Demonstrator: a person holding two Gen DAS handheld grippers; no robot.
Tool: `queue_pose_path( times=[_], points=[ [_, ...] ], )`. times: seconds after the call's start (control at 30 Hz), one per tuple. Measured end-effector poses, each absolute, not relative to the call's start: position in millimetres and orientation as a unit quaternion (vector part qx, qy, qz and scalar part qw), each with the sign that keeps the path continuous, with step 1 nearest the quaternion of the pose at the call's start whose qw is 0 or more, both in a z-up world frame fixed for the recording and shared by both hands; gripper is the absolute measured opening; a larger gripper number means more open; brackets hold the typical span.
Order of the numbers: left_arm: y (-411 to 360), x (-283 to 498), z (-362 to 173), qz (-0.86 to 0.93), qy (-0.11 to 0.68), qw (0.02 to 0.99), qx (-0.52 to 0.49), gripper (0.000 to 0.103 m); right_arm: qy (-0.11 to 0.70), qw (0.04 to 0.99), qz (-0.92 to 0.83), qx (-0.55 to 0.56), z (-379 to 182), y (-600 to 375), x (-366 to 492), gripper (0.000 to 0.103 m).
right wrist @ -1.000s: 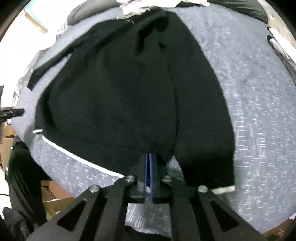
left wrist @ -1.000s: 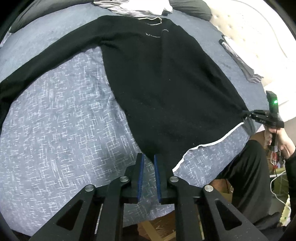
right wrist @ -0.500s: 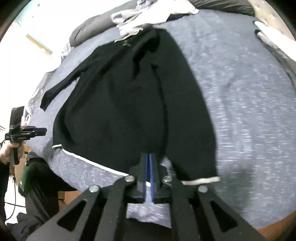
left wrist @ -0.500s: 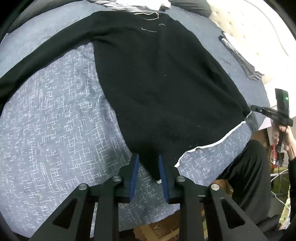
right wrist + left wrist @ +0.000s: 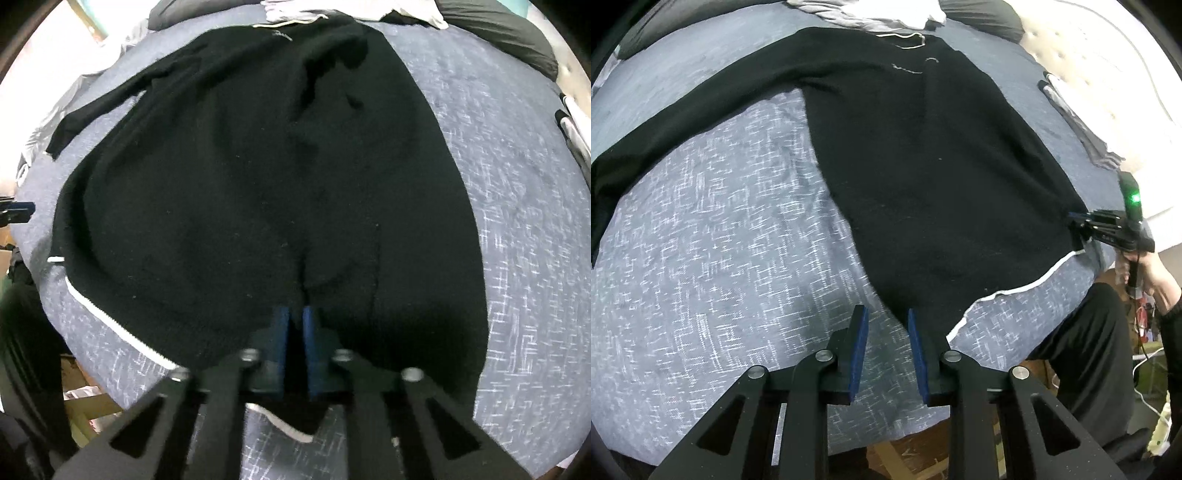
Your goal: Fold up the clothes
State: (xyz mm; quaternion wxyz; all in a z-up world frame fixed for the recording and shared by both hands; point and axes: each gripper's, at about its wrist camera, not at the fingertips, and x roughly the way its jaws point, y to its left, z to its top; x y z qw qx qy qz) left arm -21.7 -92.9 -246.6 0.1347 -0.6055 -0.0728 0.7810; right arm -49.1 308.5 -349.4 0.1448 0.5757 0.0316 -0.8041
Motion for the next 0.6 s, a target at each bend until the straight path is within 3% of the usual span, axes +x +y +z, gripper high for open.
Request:
queue_pose_path(
  times=[0.2, 0.6],
  points=[
    [-95, -23, -253, 0.778, -0.076, 0.133, -0.609, 0.025, -0.045, 0.157, -0.83, 0.533, -316, 338, -40, 0.004],
    [-84, -28, -264, 0.772, -0.084, 0.147, -0.613, 0.027, -0.068, 0.146, -0.848, 0.505, -280, 361, -31, 0.002]
  ],
)
